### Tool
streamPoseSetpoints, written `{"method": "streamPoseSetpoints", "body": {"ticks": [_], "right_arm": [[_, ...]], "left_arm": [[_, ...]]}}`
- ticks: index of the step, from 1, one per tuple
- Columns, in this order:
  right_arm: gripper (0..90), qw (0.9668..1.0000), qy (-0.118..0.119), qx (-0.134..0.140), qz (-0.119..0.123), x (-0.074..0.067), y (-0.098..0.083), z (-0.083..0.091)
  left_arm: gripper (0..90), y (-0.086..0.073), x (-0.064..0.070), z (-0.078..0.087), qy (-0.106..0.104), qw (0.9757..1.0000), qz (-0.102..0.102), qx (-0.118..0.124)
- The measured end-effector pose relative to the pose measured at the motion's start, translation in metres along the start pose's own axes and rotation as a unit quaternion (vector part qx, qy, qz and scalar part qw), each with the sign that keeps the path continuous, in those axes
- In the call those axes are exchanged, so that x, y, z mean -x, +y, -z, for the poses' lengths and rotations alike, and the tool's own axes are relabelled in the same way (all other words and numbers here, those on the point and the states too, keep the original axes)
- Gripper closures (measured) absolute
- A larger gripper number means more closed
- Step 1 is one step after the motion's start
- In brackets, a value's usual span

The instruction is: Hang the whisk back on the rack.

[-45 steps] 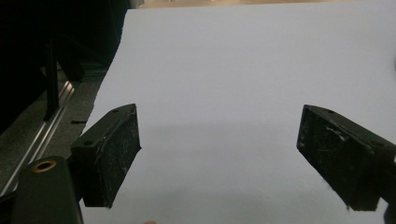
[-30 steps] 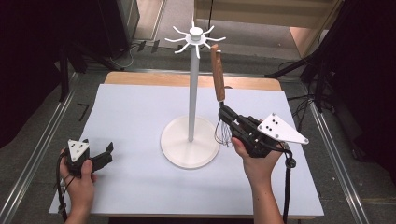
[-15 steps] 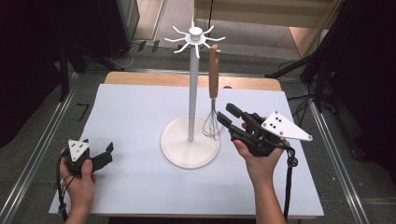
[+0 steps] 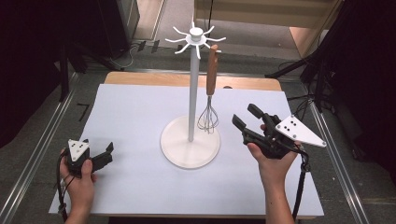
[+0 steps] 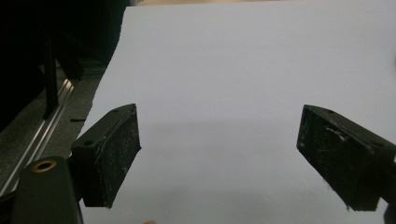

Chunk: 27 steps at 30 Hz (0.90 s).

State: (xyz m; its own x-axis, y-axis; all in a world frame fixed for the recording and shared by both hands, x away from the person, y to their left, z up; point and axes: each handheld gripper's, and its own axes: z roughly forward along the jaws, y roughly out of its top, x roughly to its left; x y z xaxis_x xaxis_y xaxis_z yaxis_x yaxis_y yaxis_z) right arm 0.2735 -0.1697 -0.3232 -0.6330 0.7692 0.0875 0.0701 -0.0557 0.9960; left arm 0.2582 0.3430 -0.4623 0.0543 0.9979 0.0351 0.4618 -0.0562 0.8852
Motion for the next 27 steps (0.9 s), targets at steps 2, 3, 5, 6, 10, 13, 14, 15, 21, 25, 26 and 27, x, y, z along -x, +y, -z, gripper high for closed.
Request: {"method": "streamPoseSetpoints", "body": {"ticks": [2,3,5,6,10,13,14,15,21,25,26,27], "right_arm": [[39.2,1.0000,-0.006,-0.004,0.000,0.003,-0.003,0.003],[39.2,0.9999,-0.009,-0.006,-0.001,0.005,-0.005,0.004],[39.0,0.9998,-0.017,-0.011,0.001,0.009,-0.009,0.007],[38.9,0.9997,-0.020,-0.013,0.002,0.010,-0.011,0.008],[38.9,0.9990,-0.037,-0.022,0.006,0.018,-0.020,0.014],[38.9,0.9983,-0.049,-0.032,-0.002,0.023,-0.029,0.018],[38.6,0.9980,-0.053,-0.033,-0.002,0.025,-0.031,0.020],[38.5,0.9978,-0.056,-0.034,-0.004,0.027,-0.034,0.021],[38.3,0.9958,-0.078,-0.047,-0.008,0.037,-0.048,0.029],[37.6,0.9946,-0.088,-0.052,-0.016,0.043,-0.056,0.033],[37.3,0.9942,-0.092,-0.054,-0.016,0.044,-0.058,0.034],[37.1,0.9937,-0.095,-0.057,-0.017,0.046,-0.061,0.035]], "left_arm": [[14.2,0.000,0.000,0.000,0.000,1.0000,0.000,0.000],[14.3,0.000,0.000,0.000,0.000,1.0000,0.000,-0.001],[14.3,0.000,0.000,0.000,0.000,1.0000,-0.001,-0.001],[14.2,0.000,0.000,0.000,0.000,1.0000,-0.001,-0.001],[14.2,0.000,0.000,0.000,0.000,1.0000,-0.002,-0.001],[14.2,0.000,0.001,0.000,0.001,1.0000,-0.002,0.000],[14.2,0.000,0.001,0.000,0.001,1.0000,-0.003,0.000],[14.2,0.000,0.001,0.000,0.001,1.0000,-0.003,0.000],[14.3,0.000,0.001,0.000,0.002,1.0000,-0.003,0.000],[14.3,0.000,0.001,0.000,0.002,1.0000,-0.004,-0.001],[14.3,0.000,0.001,0.000,0.002,1.0000,-0.004,-0.001],[14.3,0.000,0.001,0.000,0.003,1.0000,-0.004,-0.001]]}}
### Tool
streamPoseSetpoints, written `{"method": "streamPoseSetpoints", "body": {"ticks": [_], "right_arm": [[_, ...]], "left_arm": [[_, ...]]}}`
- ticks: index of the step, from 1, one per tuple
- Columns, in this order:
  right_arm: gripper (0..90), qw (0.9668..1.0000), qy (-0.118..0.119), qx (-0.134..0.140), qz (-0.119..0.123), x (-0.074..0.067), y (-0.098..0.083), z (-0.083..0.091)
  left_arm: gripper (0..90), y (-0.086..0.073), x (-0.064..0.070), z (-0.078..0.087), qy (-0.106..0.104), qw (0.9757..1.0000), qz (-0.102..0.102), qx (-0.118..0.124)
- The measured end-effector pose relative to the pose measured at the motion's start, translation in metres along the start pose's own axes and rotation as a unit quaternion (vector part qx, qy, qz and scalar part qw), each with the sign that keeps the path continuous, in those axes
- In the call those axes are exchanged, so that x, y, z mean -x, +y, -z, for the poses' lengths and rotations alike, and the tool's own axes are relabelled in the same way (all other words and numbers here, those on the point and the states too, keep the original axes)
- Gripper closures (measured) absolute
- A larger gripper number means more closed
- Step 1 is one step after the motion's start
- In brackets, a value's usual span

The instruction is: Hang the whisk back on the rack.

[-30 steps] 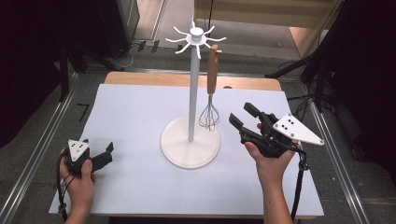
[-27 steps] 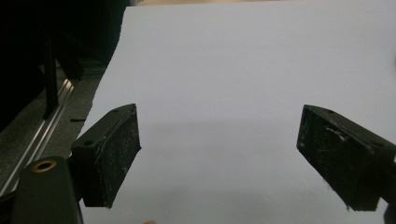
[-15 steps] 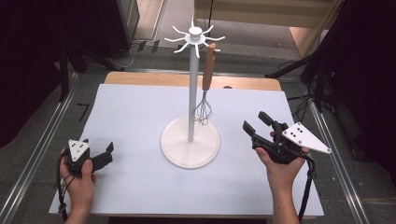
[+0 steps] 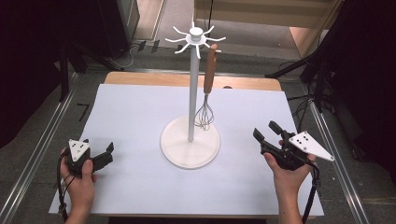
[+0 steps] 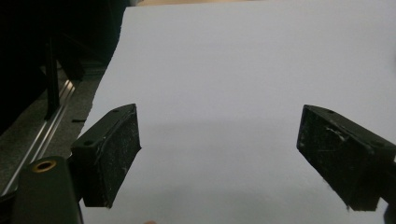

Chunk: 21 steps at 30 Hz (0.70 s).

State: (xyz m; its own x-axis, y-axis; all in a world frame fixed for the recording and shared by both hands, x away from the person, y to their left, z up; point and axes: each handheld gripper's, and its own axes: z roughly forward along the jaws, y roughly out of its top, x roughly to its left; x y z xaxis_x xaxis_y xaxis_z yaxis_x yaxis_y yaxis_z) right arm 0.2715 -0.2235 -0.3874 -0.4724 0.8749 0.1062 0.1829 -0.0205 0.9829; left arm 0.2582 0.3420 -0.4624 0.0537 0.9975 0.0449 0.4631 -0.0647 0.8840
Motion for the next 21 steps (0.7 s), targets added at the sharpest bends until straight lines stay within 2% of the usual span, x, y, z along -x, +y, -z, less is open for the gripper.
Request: {"method": "streamPoseSetpoints", "body": {"ticks": [7,21], "right_arm": [[34.8,0.9998,-0.014,-0.010,-0.005,0.010,-0.014,0.002],[20.5,0.9992,-0.034,-0.021,-0.008,0.024,-0.040,0.005]], "left_arm": [[14.3,0.000,0.000,0.000,0.000,1.0000,-0.001,0.000],[14.3,0.000,0.000,0.000,0.001,1.0000,-0.001,0.000]]}}
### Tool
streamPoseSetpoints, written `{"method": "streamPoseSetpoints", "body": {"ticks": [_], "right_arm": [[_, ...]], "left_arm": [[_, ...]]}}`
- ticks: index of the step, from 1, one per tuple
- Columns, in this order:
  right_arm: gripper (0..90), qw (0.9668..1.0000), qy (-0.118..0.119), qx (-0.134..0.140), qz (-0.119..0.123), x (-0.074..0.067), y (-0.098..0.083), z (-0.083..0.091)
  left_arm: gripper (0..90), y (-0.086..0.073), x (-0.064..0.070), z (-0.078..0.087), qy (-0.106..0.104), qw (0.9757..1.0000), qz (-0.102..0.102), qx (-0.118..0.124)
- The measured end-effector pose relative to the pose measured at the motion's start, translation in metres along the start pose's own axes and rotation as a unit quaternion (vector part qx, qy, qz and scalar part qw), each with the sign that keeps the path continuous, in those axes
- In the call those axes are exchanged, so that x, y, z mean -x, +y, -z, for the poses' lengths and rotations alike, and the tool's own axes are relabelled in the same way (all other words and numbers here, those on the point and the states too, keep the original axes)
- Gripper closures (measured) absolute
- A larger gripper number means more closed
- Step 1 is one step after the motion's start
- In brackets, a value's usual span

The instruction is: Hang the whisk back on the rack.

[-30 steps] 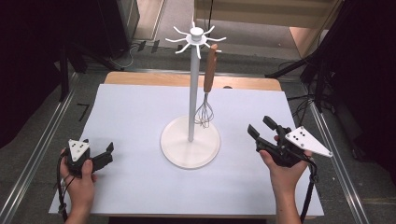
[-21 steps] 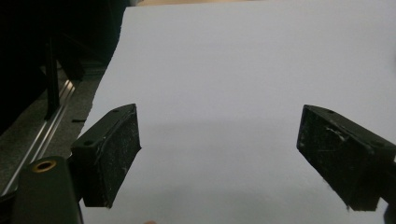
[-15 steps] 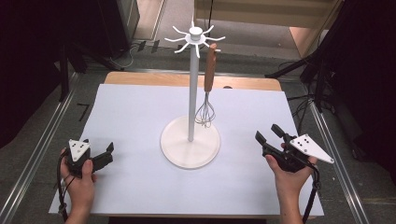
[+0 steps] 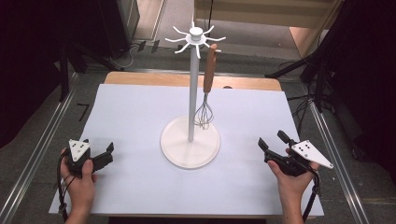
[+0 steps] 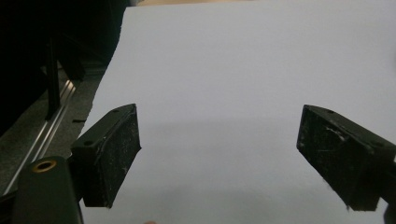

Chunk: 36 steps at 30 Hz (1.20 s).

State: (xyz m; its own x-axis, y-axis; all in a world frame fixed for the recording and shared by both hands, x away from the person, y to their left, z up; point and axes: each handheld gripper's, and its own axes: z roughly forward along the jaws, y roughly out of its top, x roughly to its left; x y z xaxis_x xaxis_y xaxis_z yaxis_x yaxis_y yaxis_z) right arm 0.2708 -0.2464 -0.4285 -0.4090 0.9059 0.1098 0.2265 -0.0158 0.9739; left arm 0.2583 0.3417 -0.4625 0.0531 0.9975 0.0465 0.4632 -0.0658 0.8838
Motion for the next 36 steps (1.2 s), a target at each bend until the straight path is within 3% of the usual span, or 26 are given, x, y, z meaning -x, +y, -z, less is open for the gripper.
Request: {"method": "streamPoseSetpoints", "body": {"ticks": [21,36], "right_arm": [[15.6,0.9984,-0.033,-0.034,-0.030,0.021,-0.035,0.009],[15.6,0.9954,-0.071,-0.061,-0.023,0.032,-0.047,0.013]], "left_arm": [[14.3,0.000,0.000,0.000,0.000,1.0000,0.000,0.000],[14.2,0.000,0.000,0.000,-0.001,1.0000,0.001,0.000]]}}
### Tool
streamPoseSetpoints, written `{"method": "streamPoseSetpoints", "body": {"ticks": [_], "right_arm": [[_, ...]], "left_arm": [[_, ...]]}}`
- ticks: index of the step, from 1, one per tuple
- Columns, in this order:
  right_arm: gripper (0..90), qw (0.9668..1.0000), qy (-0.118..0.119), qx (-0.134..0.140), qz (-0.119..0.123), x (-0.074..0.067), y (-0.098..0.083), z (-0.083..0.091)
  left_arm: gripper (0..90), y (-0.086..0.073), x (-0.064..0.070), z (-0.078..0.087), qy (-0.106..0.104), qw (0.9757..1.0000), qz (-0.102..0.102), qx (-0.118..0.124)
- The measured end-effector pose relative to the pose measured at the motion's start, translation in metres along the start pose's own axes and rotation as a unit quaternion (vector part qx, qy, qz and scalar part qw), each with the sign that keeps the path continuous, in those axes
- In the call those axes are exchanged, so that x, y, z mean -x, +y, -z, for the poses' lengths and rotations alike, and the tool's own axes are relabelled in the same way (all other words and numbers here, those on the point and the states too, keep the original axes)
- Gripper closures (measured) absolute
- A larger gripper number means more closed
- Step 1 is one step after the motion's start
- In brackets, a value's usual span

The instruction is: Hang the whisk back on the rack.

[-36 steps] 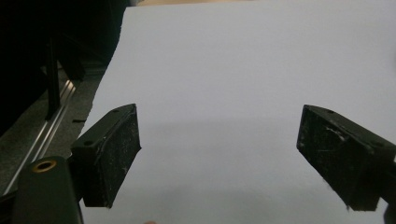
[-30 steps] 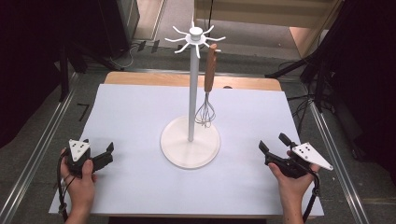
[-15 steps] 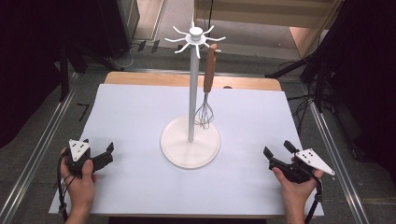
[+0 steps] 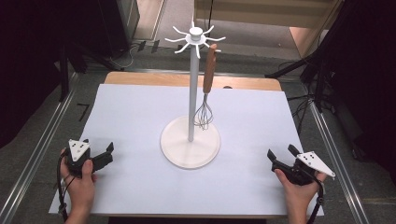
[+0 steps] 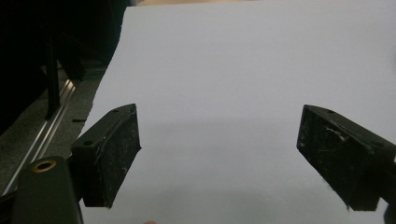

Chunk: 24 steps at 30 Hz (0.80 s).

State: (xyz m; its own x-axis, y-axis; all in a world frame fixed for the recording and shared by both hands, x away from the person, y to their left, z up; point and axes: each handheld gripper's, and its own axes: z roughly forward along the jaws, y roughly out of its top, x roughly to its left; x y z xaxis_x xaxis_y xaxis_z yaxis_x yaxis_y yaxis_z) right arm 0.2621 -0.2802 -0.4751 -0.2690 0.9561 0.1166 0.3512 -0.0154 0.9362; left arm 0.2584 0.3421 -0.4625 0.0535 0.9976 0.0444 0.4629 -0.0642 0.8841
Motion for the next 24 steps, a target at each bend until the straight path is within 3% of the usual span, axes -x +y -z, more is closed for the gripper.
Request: {"method": "streamPoseSetpoints", "body": {"ticks": [6,17,24], "right_arm": [[15.6,0.9998,-0.015,-0.013,0.004,0.008,-0.004,0.002],[15.3,0.9995,0.005,-0.022,-0.023,0.014,-0.010,-0.003],[15.5,0.9992,0.003,-0.038,-0.009,0.010,-0.009,-0.005]], "left_arm": [[14.2,0.000,0.000,0.000,-0.001,1.0000,0.000,0.000],[14.1,0.000,0.002,-0.001,0.004,1.0000,-0.004,-0.001],[14.1,0.000,0.001,-0.001,0.004,1.0000,-0.006,-0.004]]}}
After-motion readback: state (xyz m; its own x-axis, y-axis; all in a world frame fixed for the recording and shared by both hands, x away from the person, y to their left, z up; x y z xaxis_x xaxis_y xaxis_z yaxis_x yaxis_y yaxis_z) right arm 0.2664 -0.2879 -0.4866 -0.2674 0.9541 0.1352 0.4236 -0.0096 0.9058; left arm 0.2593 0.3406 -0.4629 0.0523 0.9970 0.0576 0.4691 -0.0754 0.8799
